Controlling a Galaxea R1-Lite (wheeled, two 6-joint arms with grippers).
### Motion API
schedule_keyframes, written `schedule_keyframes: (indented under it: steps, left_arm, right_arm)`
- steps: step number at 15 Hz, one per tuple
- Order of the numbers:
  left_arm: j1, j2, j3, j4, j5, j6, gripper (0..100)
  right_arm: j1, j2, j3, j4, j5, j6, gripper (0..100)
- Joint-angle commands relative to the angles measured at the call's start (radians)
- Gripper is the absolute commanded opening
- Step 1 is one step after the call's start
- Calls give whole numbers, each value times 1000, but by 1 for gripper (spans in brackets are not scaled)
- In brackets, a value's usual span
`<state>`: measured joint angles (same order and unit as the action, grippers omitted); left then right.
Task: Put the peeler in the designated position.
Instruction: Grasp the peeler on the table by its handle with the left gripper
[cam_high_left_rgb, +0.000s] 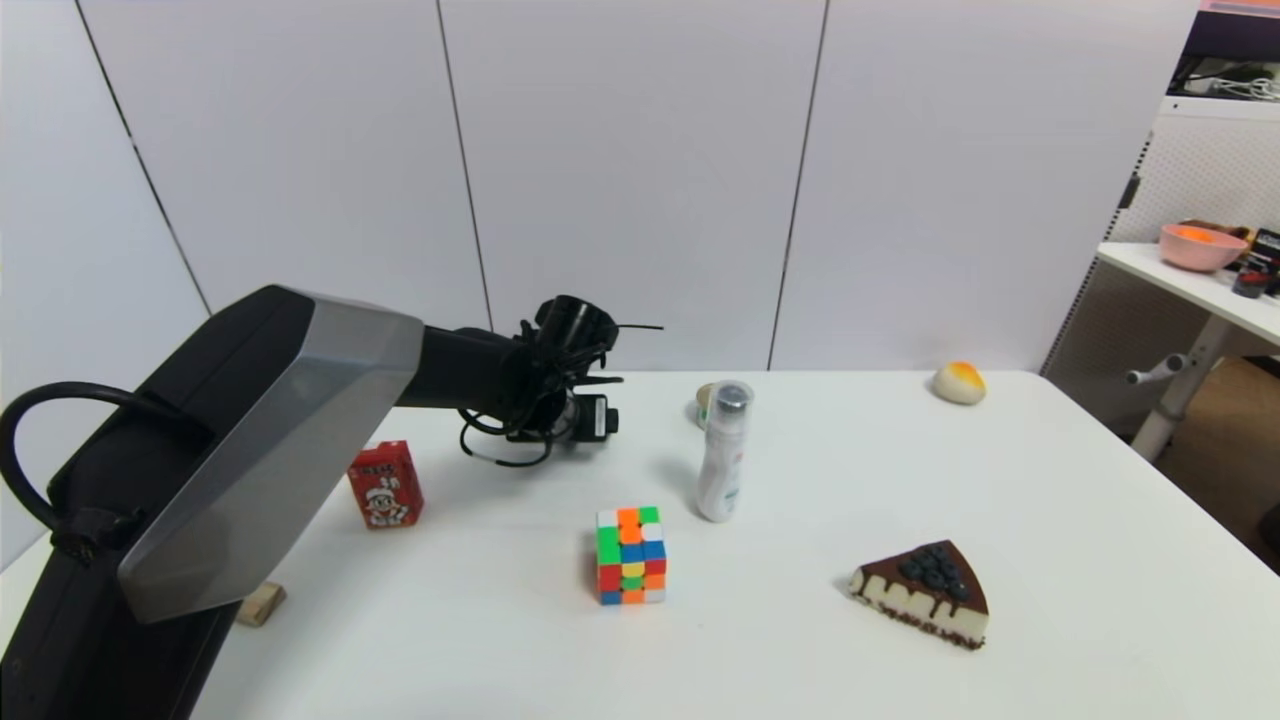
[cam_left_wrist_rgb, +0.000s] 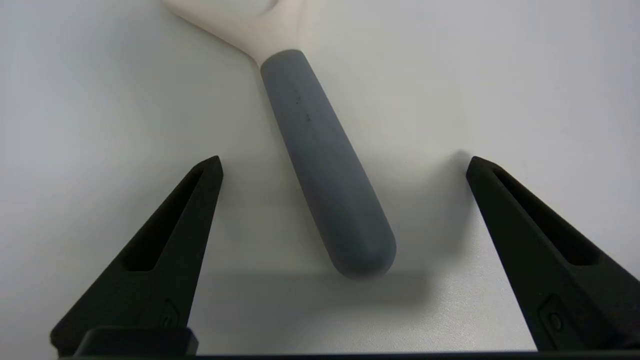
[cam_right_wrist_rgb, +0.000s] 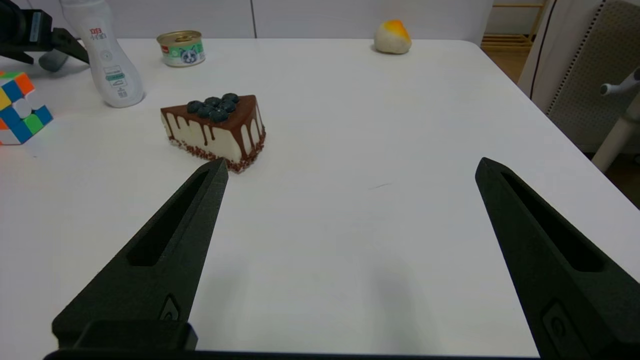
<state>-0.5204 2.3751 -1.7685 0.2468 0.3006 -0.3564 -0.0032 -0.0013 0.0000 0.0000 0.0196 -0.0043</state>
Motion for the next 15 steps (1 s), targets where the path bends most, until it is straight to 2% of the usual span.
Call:
schedule_keyframes:
  steps: [1, 15]
  left_arm:
    - [2, 7, -3, -3, 3, -3, 100]
    - [5, 16, -34, 0, 3, -1, 100]
  right_arm:
    - [0, 1, 2, 0, 0, 0, 100]
    - [0, 1, 2, 0, 0, 0, 100]
